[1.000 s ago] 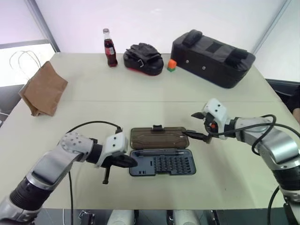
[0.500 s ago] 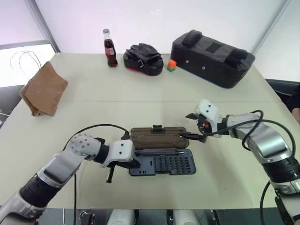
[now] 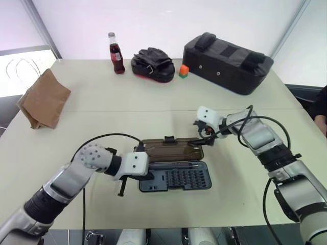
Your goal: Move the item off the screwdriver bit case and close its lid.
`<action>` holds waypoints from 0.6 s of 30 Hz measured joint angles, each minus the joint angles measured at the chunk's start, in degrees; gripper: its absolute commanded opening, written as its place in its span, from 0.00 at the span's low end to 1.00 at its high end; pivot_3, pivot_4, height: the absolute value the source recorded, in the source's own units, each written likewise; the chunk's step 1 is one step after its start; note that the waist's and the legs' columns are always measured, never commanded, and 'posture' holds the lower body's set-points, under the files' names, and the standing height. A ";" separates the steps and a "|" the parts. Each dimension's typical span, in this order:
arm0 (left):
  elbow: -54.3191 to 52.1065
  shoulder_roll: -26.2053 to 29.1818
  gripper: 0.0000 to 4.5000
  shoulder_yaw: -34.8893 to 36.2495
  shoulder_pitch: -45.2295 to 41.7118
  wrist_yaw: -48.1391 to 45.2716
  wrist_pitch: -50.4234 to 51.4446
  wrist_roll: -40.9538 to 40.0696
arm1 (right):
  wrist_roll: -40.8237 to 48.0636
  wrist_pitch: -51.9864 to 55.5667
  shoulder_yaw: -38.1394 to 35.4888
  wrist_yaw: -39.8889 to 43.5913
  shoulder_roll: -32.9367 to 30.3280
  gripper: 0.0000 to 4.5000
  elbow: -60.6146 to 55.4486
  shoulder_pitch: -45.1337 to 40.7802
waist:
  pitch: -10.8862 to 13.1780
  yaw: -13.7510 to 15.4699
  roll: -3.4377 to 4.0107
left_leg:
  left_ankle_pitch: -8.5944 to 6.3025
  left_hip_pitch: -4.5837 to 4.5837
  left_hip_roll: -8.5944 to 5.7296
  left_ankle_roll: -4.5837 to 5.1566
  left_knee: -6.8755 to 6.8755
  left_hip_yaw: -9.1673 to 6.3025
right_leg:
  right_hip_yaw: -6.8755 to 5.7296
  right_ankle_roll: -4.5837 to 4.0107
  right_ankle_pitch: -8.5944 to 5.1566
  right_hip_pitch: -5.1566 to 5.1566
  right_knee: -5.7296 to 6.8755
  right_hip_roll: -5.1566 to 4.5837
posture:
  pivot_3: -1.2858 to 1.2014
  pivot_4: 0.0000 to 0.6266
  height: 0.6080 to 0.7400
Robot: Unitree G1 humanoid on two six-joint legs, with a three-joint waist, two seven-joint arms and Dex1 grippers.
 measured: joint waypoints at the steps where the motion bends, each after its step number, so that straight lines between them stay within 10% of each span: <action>1: 0.01 0.04 0.01 0.02 0.09 0.10 -0.15 0.09 | -0.67 -0.83 0.15 0.68 0.32 1.00 0.69 -0.36 | -0.01 -0.04 0.01 | 0.00 0.06 0.00 0.00 0.00 0.00 | 0.00 0.00 0.00 0.05 0.01 0.00 | 0.52 0.24 1.00; 5: 0.03 0.06 0.00 0.12 0.59 0.59 -0.83 0.59 | -2.18 -3.59 0.36 3.35 1.50 0.83 2.34 -0.70 | -0.04 -0.10 0.05 | 0.00 0.40 0.01 0.00 -0.06 0.00 | 0.00 -0.01 -0.01 0.38 -0.01 0.01 | 0.52 0.24 1.00; 13: 1.97 -0.21 0.00 0.28 1.08 0.95 -2.52 1.08 | -5.06 -10.42 1.68 9.88 4.66 0.01 9.58 -3.09 | -0.11 -0.36 0.14 | 0.00 1.92 0.04 0.00 -0.78 0.04 | 0.04 -0.25 -0.16 1.61 -0.41 0.01 | 0.52 0.24 1.00; 18: 3.13 -0.84 0.00 0.47 1.44 1.30 -2.86 1.08 | -8.13 -15.78 2.88 12.56 6.44 0.01 15.25 -6.02 | -0.51 -0.40 0.18 | 0.00 1.96 0.08 0.00 -0.80 -0.01 | 0.03 -0.30 -0.18 1.64 -0.39 0.06 | 0.52 0.24 1.00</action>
